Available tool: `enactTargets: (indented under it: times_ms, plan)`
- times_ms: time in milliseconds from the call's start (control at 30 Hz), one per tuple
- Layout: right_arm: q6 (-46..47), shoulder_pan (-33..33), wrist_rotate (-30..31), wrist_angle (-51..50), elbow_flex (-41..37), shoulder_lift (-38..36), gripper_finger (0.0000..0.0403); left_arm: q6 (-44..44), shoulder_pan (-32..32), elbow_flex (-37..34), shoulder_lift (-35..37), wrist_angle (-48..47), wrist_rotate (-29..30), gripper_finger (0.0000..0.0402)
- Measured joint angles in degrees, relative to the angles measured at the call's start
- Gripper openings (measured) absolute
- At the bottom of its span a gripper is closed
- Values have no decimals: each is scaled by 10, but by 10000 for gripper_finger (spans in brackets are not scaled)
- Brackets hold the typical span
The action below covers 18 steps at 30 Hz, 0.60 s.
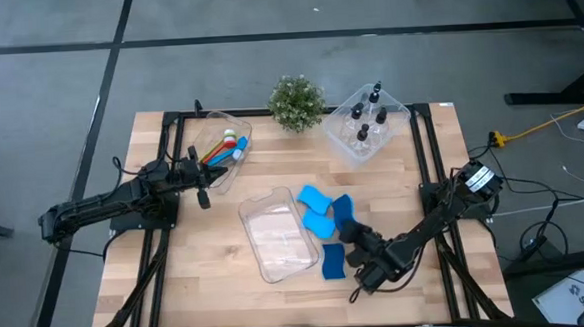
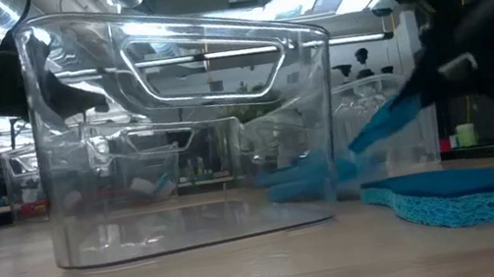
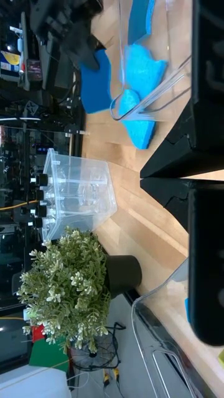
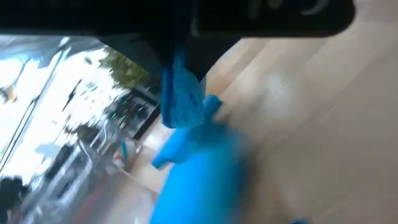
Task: Pick & Place Kitchen Sink Supplies
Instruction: Put the sponge into the bottom transparent bin
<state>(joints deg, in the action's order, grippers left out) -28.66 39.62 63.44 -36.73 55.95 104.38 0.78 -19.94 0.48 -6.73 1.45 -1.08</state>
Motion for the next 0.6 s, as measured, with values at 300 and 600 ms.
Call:
enactTargets:
  times_ms: [300, 600]
  plan:
    - [282, -17, -60, -109, 110, 0, 46, 0, 0, 0, 0, 0, 0, 2]
    - [410, -45, -76, -125, 203, 0, 22, 0, 0, 0, 0, 0, 0, 2]
